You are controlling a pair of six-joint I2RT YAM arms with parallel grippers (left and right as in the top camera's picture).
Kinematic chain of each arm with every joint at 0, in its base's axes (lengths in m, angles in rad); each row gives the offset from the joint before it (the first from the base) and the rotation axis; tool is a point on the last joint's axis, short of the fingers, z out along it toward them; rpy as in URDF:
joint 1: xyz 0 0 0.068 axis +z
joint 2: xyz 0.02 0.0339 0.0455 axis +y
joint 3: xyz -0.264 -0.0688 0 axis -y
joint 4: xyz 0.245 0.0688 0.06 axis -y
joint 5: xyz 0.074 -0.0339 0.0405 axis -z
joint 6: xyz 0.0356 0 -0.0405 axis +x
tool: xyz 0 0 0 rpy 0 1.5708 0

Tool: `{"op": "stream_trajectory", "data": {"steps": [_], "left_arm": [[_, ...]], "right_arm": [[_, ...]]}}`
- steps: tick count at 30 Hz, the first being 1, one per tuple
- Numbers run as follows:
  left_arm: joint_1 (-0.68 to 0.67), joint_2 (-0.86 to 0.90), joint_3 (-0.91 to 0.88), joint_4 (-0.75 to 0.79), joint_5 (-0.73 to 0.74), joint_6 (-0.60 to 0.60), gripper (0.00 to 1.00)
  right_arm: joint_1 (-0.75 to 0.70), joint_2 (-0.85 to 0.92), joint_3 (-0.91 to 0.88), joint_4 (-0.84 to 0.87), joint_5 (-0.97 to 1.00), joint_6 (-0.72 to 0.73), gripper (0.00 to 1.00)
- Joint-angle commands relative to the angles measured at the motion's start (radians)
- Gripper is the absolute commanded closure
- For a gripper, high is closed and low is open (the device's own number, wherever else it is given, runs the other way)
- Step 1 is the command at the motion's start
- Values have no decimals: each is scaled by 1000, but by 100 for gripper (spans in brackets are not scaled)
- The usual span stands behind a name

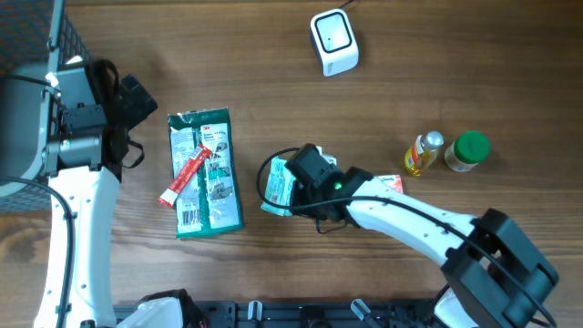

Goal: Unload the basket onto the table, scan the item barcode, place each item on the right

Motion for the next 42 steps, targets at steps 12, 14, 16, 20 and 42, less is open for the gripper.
{"op": "stream_trajectory", "data": {"steps": [12,14,16,20,42], "left_arm": [[4,-1,4,3,-5,8,0],[4,-1,4,3,-5,8,0],[4,-1,3,3,-5,8,0],[4,-1,3,3,-5,8,0],[4,-1,4,3,-5,8,0]], "right_arm": [[71,67,-9,211,-139,98,76],[73,67,-9,235,-153,98,75],[73,67,-9,249,-161,92,75],[68,42,10,266,-196,-44,75],[-193,-14,161,3,-140,-733,48]]}}
